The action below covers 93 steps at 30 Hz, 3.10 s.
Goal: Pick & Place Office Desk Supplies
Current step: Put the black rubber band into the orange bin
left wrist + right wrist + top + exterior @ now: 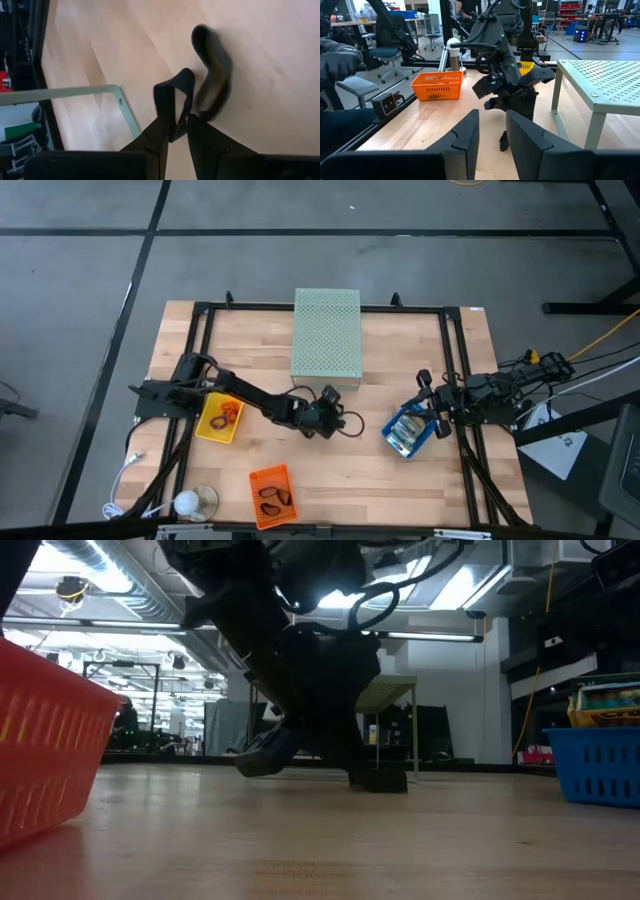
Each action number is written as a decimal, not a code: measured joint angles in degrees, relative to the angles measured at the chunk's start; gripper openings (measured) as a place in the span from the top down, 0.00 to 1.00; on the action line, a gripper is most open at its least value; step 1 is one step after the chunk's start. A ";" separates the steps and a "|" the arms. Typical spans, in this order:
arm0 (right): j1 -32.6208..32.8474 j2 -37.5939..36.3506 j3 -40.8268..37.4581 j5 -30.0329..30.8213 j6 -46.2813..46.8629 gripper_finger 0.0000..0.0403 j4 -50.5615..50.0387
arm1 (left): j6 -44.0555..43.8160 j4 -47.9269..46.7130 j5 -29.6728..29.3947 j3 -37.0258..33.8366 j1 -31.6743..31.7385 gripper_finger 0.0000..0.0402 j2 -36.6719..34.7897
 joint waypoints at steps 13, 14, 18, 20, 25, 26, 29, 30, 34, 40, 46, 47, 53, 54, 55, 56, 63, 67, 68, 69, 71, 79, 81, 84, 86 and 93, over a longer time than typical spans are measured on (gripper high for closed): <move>0.00 0.00 0.00 0.00 0.03 0.76 -0.02 | -2.57 -2.21 7.71 0.00 3.38 0.84 0.33; 0.00 0.00 0.00 -0.02 0.06 0.76 0.00 | -2.64 -2.54 7.81 0.02 3.55 0.84 0.33; 0.00 -0.01 0.00 -0.02 0.19 0.76 -0.01 | -2.77 -3.29 7.82 0.07 3.60 0.86 0.52; 0.00 0.00 0.00 -0.02 0.18 0.76 -0.02 | -2.84 -3.41 7.00 0.07 3.54 0.89 0.61; 0.00 0.00 0.00 -0.02 0.17 0.76 -0.02 | -9.52 -4.19 3.88 0.04 3.65 0.99 0.79; 0.00 0.00 0.00 -0.02 0.17 0.76 0.00 | -10.16 -4.25 3.62 0.04 3.66 0.99 0.79; 0.00 0.00 0.00 -0.02 0.17 0.76 0.00 | -10.57 -4.32 1.78 0.04 3.46 0.99 0.83; 0.00 0.00 0.00 -0.02 0.17 0.76 -0.02 | -10.58 -4.45 0.89 0.01 3.33 0.99 0.83; 0.00 0.00 0.00 -0.02 0.16 0.76 0.00 | -11.45 -5.08 -1.82 -0.07 2.30 0.99 -0.36; 0.01 0.13 0.00 -0.04 0.17 0.76 0.02 | -14.85 -11.24 -6.81 -0.05 -0.59 0.99 -4.82; 0.00 0.15 0.00 -0.22 0.21 0.76 -0.02 | -22.61 -21.98 -2.53 -0.04 -4.96 1.00 -10.84; 0.00 0.15 0.00 -0.21 0.21 0.76 -0.02 | -24.14 -23.75 0.11 -0.04 -6.05 1.00 -11.92; 0.02 0.15 0.00 -0.17 0.23 0.76 -0.02 | -35.92 -30.03 17.88 0.00 -14.45 1.00 -19.05; 0.00 0.15 0.00 -0.17 0.23 0.76 -0.02 | -38.42 -29.92 20.62 -0.01 -15.91 1.00 -20.13; 0.00 0.15 0.00 -0.17 0.23 0.76 -0.02 | -40.88 -29.70 22.54 0.00 -17.57 1.00 -21.24; 0.02 0.15 0.00 -0.17 0.25 0.76 -0.02 | -43.22 -29.84 23.79 0.00 -19.22 1.00 -22.36; 0.02 0.15 0.00 -0.15 0.45 0.76 -0.02 | -54.74 -29.95 25.74 0.00 -28.96 1.00 -27.53; 0.00 0.15 0.00 0.00 0.17 0.76 -0.02 | -56.21 -31.01 26.21 -0.27 -30.22 1.00 -26.92; 0.00 0.15 0.00 0.01 0.15 0.76 -0.02 | -56.23 -31.15 26.16 -0.44 -30.01 1.00 -26.40; 0.00 0.15 0.00 0.09 0.13 0.76 -0.02 | -56.23 -31.16 26.16 -0.76 -29.74 1.00 -25.84; 0.00 0.15 0.00 0.41 -0.01 0.76 -0.02 | -56.31 -31.64 26.37 -1.05 -29.02 1.00 -24.41; 0.00 0.15 0.00 0.44 -0.23 0.76 -0.02 | -56.67 -31.27 31.29 -1.03 -27.48 1.00 -19.48; 0.00 0.15 0.00 0.44 -0.23 0.76 -0.02 | -58.03 -31.25 29.75 -1.03 -27.43 0.99 -19.03; 0.00 0.15 0.00 0.42 -0.21 0.76 -0.02 | -59.06 -31.24 29.01 -1.03 -27.37 0.93 -18.70; 0.00 0.15 0.00 0.42 -0.21 0.76 -0.02 | -59.39 -31.22 28.18 -1.03 -27.37 0.88 -18.71; 0.00 0.15 0.00 0.42 -0.18 0.76 -0.02 | -60.25 -31.22 28.29 -0.98 -27.37 0.69 -18.73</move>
